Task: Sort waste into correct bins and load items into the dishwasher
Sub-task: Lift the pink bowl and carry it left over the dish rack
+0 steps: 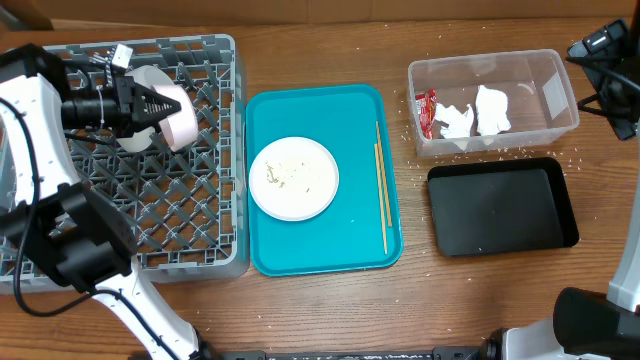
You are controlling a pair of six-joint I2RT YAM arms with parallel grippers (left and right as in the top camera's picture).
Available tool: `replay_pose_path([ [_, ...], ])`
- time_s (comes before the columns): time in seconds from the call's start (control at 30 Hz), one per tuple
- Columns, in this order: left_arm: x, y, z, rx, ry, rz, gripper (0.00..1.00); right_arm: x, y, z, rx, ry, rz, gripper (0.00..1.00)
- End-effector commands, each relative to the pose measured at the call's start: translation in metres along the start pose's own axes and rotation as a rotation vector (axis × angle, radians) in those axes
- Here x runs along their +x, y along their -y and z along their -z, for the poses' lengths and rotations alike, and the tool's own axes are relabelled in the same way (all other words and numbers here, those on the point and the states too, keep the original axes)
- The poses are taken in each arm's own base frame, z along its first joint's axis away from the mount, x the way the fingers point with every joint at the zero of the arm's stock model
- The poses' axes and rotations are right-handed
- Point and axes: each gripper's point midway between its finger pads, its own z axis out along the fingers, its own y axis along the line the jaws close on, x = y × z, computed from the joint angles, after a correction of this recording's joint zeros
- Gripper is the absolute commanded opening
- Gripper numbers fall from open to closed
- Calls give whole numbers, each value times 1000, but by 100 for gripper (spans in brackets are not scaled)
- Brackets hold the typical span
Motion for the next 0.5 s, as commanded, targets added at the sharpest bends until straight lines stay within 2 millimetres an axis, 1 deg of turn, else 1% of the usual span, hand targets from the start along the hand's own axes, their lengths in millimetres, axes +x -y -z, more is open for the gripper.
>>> replay_pose_path([
  [0.0,-6,-11,1,49,19,64,4,-3,0,2,2,16,6,100],
  [0.13,-5,-31,8,25,23,168,4,-3,0,2,2,16,6,100],
  [0.2,-4,-37,10,30,25,206,4,-3,0,2,2,16,6,100],
  [0.4,14,-54,1,81,-2,326,4,-3,0,2,2,16,5,100],
  [0.47,18,-59,2,90,-4,356,4,-3,0,2,2,16,6,100],
])
